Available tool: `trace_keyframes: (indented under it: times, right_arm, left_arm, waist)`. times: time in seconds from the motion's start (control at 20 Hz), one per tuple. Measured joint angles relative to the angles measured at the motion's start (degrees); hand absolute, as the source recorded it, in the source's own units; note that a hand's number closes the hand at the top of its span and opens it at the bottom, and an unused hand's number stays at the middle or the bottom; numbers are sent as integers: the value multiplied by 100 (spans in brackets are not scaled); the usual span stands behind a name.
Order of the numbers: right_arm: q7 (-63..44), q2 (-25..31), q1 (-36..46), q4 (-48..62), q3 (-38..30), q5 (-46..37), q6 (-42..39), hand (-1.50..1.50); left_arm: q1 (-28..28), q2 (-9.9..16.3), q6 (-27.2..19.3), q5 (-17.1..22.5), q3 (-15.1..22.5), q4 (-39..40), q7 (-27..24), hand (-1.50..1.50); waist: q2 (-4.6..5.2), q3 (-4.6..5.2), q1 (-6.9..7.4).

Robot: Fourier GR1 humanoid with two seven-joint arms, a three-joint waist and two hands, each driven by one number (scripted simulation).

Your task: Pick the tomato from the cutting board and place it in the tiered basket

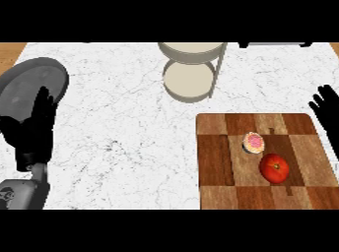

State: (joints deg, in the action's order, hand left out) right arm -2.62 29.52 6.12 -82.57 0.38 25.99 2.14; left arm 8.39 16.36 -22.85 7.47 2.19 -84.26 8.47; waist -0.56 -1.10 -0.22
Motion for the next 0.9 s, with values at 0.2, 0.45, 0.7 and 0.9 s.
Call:
trace_keyframes:
  times: [0.2, 0.45, 0.7, 0.9]
  right_arm:
    - [98, -298, 158, -171, 494, -215, -218, -150]
    - [55, -740, 528, -310, 1553, -1091, -73, -150]
    - [749, -1337, 406, -385, 1987, -1432, -40, -150]
    - [582, -859, 426, -1145, 2018, -1874, -81, -150]
  left_arm:
    - [40, -20, 510, 31, 280, -23, -280, 0]
    - [-92, -150, 1378, 144, 905, 6, -721, 0]
    - [-128, -219, 1880, 199, 1000, 438, -1196, 0]
    - [-144, -245, 1996, 175, 1001, 561, -1309, 0]
  waist:
    - [39, 71, 47]
    - [65, 117, 127]
    - [67, 112, 45]
    - [43, 115, -14]
